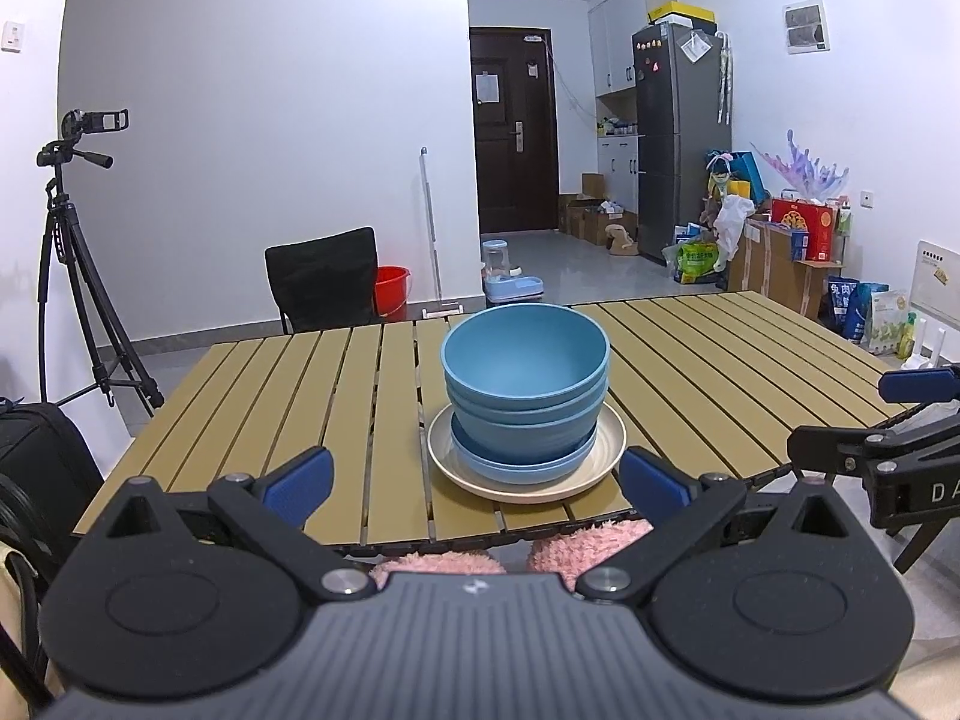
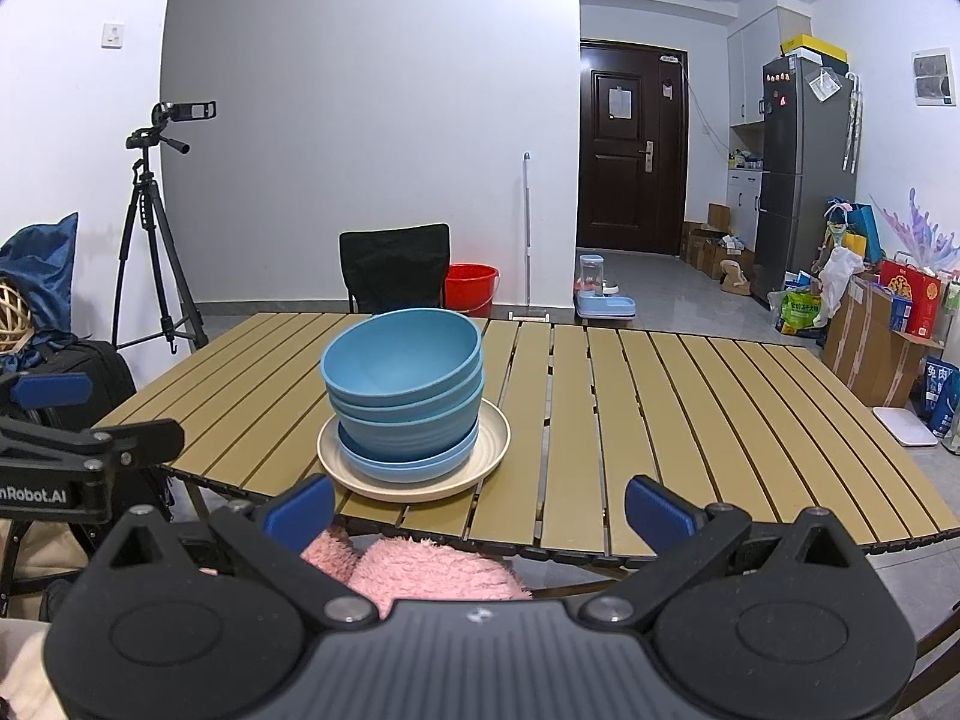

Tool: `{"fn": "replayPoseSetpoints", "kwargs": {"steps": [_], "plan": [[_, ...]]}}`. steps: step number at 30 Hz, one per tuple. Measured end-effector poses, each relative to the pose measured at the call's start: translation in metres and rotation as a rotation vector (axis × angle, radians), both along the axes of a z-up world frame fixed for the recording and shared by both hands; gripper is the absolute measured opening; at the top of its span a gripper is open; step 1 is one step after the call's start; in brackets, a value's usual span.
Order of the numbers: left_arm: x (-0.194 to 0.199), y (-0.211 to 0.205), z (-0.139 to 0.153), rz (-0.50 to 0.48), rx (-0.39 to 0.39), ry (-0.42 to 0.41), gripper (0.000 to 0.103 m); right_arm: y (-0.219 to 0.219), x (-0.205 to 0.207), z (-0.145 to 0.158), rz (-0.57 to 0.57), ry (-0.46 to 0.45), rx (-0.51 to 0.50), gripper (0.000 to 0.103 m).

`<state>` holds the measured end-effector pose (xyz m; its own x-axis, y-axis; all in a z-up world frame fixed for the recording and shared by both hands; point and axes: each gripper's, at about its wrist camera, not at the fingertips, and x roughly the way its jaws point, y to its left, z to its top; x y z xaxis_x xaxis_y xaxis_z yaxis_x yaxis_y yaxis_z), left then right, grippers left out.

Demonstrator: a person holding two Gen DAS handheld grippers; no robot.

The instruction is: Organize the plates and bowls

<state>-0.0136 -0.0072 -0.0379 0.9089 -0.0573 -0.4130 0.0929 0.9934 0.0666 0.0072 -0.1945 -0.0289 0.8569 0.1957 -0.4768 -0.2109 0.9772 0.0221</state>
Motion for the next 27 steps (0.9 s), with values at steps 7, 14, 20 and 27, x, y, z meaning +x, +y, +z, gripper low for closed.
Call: {"fn": "replayPoseSetpoints", "kwargs": {"steps": [7,14,20,27], "plan": [[0.0004,0.0008,0.0005,0.001,0.001,0.003,0.103,0.0001,-0.0001,0.0001,0.000,0.000,0.000,0.103],[0.0008,0.0007,0.0006,0.000,0.004,0.003,0.103,0.0001,-0.0001,-0.0004,0.000,-0.001,0.001,0.103],[0.0008,0.0010,-0.0004,-0.002,0.005,0.003,0.103,0.0003,0.0000,-0.0007,0.000,-0.002,0.001,0.103],[0.0011,0.0010,-0.0009,-0.004,0.004,0.007,0.103,0.0004,0.0000,-0.0012,0.000,-0.002,0.001,0.103]]}}
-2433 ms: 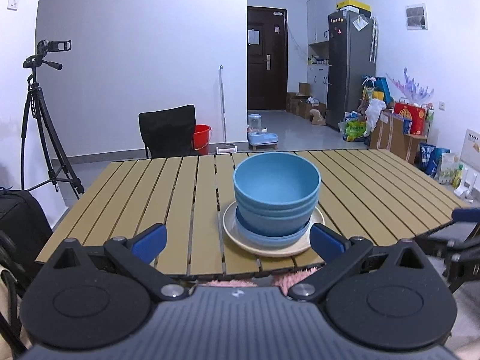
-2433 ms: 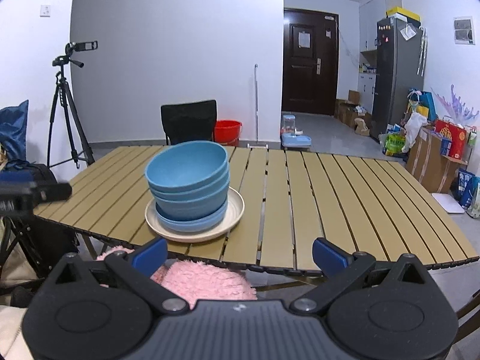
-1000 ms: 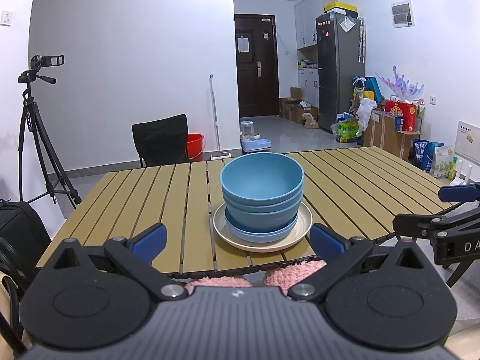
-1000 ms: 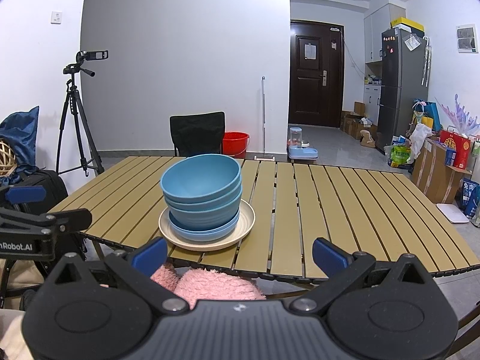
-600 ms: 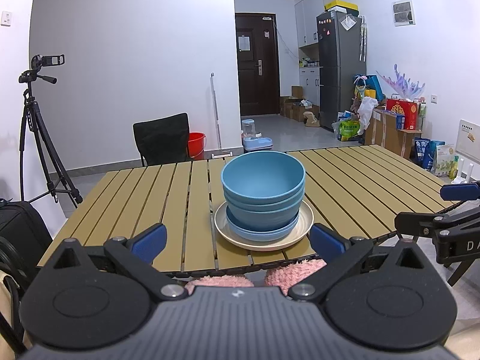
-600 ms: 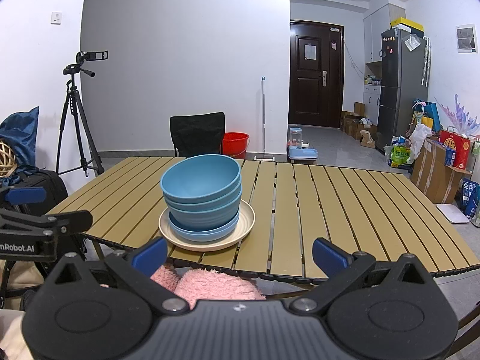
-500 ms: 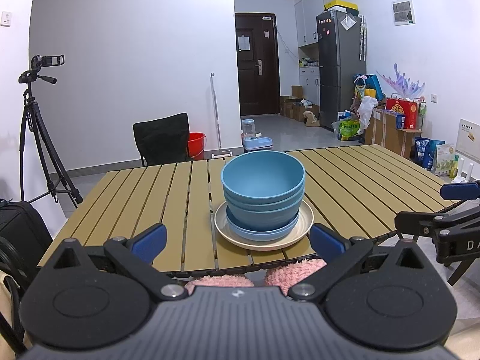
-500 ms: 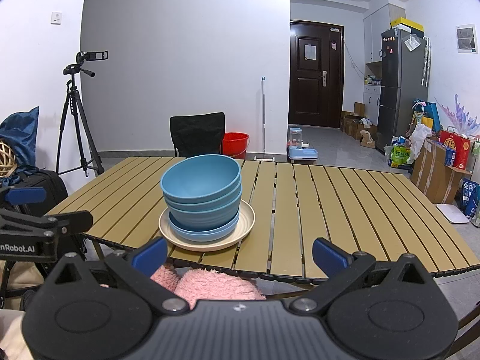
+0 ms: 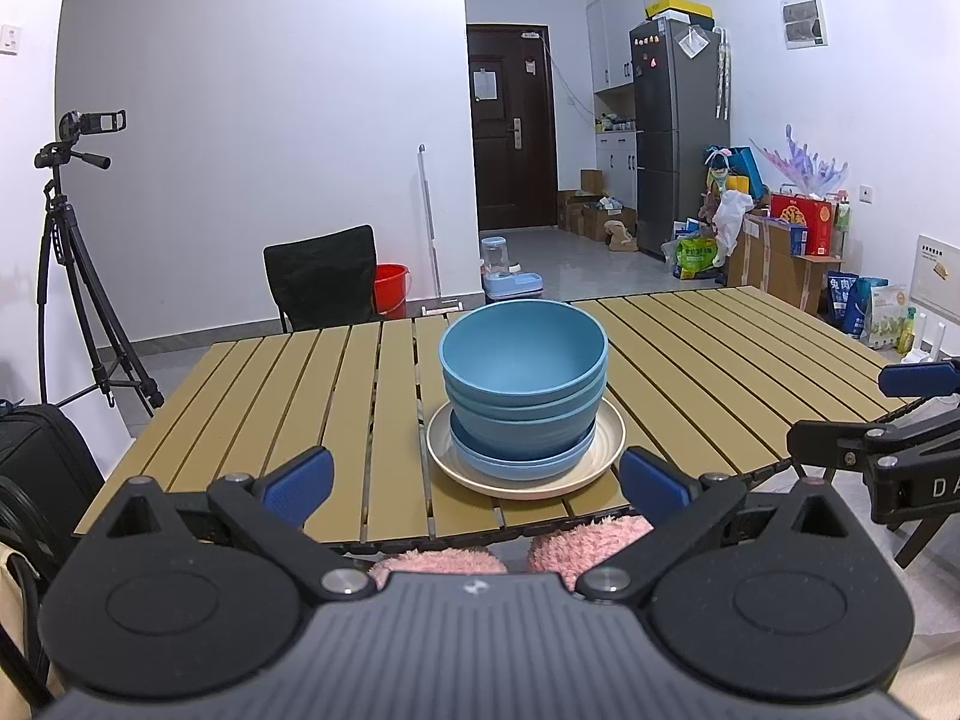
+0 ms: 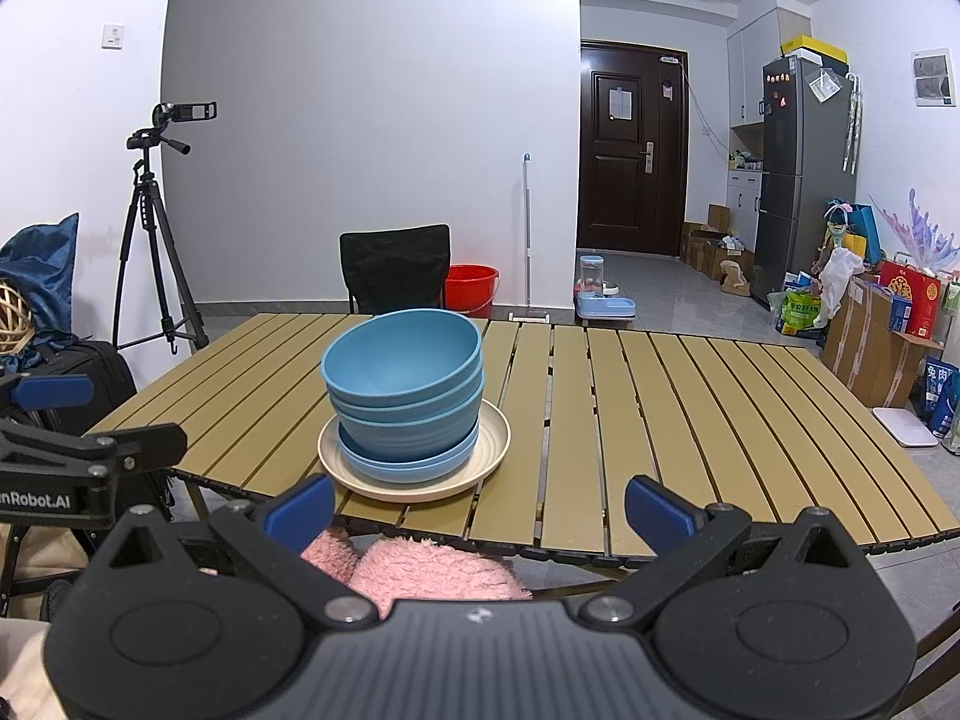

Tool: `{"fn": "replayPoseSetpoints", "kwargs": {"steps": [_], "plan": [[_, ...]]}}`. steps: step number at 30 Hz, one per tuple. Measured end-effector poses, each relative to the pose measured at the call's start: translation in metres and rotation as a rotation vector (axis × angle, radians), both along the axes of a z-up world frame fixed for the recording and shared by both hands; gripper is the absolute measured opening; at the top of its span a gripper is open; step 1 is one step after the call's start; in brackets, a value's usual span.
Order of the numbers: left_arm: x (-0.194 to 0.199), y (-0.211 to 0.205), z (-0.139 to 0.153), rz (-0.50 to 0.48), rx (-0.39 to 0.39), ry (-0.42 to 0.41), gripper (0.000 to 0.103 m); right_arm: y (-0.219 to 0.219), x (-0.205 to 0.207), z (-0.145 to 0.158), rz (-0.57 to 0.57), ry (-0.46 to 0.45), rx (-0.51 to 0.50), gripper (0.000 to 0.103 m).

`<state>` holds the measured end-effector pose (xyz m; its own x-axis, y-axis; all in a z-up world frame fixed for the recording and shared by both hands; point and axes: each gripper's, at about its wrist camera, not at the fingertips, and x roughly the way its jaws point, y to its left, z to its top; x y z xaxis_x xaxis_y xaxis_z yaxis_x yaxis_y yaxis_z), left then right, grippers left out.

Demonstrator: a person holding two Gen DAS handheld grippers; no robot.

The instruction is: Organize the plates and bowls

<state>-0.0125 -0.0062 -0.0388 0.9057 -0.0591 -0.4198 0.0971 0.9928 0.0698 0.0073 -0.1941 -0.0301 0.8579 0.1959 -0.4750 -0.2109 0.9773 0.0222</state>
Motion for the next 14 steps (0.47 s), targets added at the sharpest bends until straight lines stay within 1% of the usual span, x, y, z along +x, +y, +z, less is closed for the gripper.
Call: {"fn": "replayPoseSetpoints", "kwargs": {"steps": [14], "plan": [[0.0004,-0.0004,-0.0031,-0.031,0.004,0.005,0.103,0.0002,0.0006,0.0010,0.002,0.003,0.001,0.103]]}}
